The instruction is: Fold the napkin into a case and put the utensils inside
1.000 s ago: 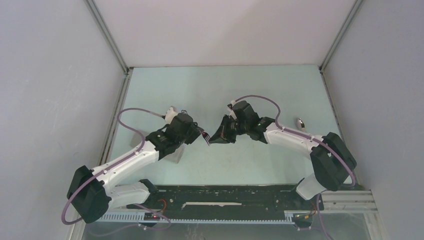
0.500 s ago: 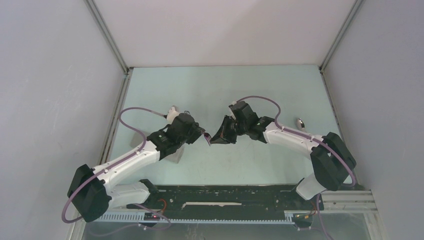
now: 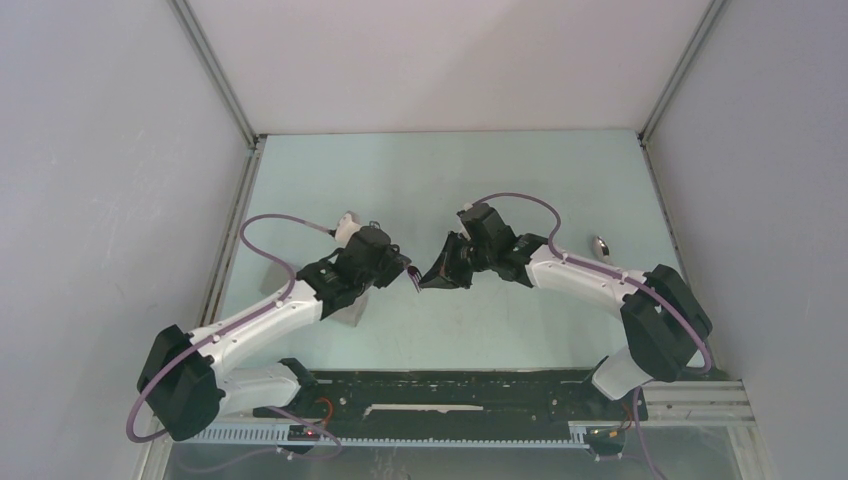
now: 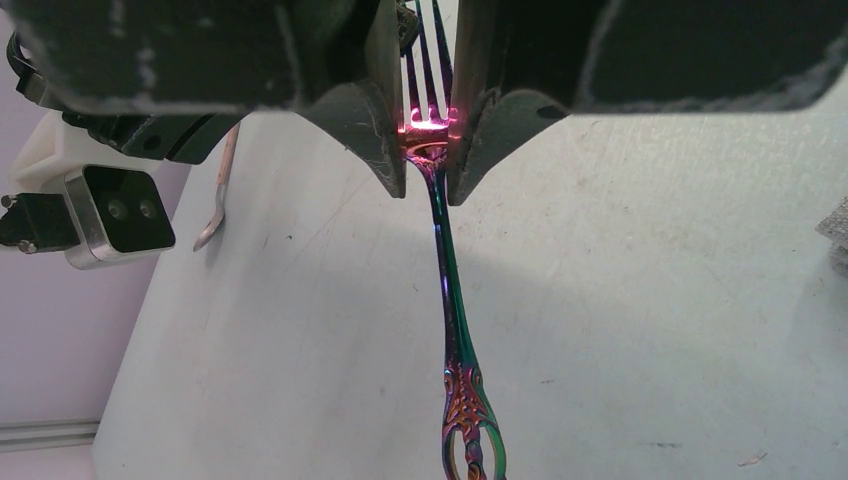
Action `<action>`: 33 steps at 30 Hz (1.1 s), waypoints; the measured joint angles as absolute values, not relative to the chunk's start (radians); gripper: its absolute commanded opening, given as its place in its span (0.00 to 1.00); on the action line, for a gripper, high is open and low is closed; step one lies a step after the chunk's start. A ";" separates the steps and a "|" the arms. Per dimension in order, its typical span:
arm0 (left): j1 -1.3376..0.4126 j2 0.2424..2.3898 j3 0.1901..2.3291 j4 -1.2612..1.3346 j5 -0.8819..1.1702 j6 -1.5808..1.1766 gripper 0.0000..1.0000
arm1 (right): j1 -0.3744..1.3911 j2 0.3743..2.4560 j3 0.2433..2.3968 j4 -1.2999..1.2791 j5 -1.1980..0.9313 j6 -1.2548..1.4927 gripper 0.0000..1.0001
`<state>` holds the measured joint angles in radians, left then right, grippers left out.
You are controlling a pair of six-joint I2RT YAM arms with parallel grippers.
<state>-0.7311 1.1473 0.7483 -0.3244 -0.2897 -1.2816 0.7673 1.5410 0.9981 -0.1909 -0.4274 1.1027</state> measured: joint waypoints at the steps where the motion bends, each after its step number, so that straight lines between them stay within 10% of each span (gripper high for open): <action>1: -0.731 1.147 0.748 -0.324 -0.291 -1.282 0.25 | 0.767 1.541 0.998 -0.191 -0.427 1.103 0.00; 17: -0.731 1.153 0.748 -0.324 -0.303 -1.282 0.19 | 0.769 1.539 0.998 -0.191 -0.427 1.106 0.00; 26: -0.731 1.158 0.748 -0.317 -0.303 -1.284 0.00 | 0.775 1.539 0.998 -0.193 -0.419 1.104 0.00; 33: -0.706 1.127 0.748 -0.358 -0.259 -1.325 0.00 | 0.757 1.518 0.998 -0.213 -0.451 1.044 0.54</action>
